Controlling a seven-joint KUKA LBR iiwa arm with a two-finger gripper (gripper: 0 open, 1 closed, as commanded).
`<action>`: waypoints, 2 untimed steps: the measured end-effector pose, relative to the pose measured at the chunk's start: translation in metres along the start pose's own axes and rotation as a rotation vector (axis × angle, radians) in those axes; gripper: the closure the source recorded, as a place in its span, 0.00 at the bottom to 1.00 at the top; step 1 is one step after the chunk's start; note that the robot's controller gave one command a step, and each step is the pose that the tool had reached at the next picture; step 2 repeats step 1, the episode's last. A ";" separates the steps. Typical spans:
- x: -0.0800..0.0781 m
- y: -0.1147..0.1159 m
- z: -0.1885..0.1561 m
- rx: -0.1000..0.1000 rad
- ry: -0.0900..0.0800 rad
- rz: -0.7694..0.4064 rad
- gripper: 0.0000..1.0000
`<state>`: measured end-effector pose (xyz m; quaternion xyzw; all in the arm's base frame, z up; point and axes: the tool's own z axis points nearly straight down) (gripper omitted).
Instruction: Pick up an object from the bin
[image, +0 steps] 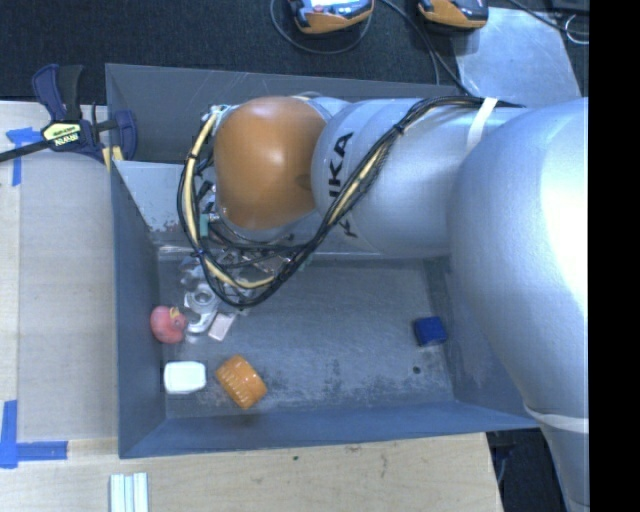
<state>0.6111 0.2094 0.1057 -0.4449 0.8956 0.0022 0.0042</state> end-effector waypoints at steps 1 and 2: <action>0.000 0.000 -0.015 0.000 0.000 0.000 1.00; 0.000 0.000 -0.015 0.000 0.000 0.000 1.00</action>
Offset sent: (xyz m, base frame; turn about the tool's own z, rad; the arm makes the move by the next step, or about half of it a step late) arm 0.0000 -0.0001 0.0274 0.0000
